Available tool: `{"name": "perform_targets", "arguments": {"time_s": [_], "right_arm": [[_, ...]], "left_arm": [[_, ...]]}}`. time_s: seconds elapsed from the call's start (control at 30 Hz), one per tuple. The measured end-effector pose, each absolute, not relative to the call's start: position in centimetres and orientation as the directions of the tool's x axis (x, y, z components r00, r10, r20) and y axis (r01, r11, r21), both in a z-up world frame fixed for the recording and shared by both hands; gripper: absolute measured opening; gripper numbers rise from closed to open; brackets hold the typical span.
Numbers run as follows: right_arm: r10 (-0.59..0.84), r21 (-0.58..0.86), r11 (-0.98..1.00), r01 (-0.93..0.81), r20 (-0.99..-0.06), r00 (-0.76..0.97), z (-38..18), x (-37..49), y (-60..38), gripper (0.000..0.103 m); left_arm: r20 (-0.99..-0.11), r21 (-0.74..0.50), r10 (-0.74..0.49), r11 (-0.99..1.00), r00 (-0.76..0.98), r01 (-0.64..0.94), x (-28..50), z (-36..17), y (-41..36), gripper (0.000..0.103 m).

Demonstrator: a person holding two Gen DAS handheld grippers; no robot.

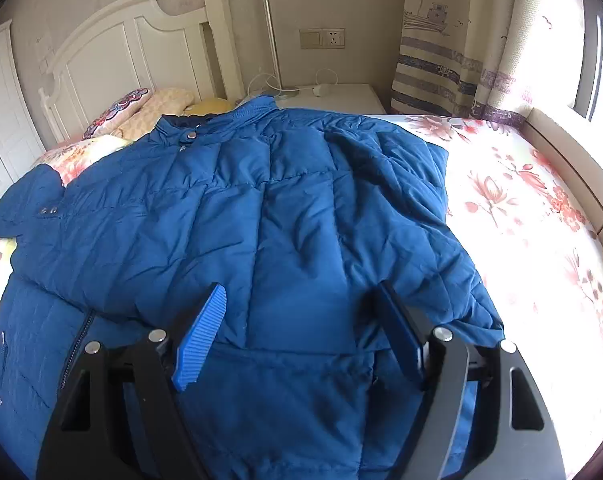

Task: Fold large clothes

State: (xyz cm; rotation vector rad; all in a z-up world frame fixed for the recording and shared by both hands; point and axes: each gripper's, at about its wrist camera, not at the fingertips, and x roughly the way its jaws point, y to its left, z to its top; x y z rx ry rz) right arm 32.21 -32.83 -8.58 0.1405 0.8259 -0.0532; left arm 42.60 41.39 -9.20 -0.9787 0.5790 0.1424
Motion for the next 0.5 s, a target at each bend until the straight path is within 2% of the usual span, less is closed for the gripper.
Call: {"name": "perform_targets", "arguments": {"time_s": [0.03, 0.13, 0.2, 0.3, 0.4, 0.5], "right_arm": [[0.008, 0.104, 0.989, 0.102, -0.736, 0.676, -8.6, 32.2, -32.8, 0.076], [0.011, 0.109, 0.989, 0.102, -0.734, 0.679, -8.6, 32.2, -32.8, 0.076], [0.014, 0.113, 0.988, 0.101, -0.732, 0.681, -8.6, 32.2, -32.8, 0.076], [0.019, 0.115, 0.989, 0.097, -0.733, 0.68, -8.7, 32.2, -32.8, 0.077], [0.021, 0.12, 0.988, 0.096, -0.725, 0.689, -8.6, 32.0, -32.8, 0.077], [0.023, 0.135, 0.985, 0.105, -0.711, 0.703, -8.4, 31.6, -33.2, 0.076]], "left_arm": [[-0.511, -0.761, -0.144, 0.533, 0.847, -0.369, 42.7, -9.7, 41.6, 0.025], [-0.469, -0.776, -0.098, 0.521, 0.878, -0.356, 42.0, -9.4, 41.2, 0.008], [-0.423, -0.75, -0.06, 0.583, 0.904, -0.312, 40.9, -7.3, 39.2, 0.006], [-0.347, -0.634, -0.041, 0.746, 0.937, -0.203, 39.2, -2.0, 33.2, 0.004], [-0.296, -0.448, -0.142, 0.894, 0.944, -0.006, 38.2, 3.1, 23.7, 0.004], [-0.325, -0.263, -0.297, 0.94, 0.898, 0.216, 37.4, 5.1, 12.6, 0.005]]}}
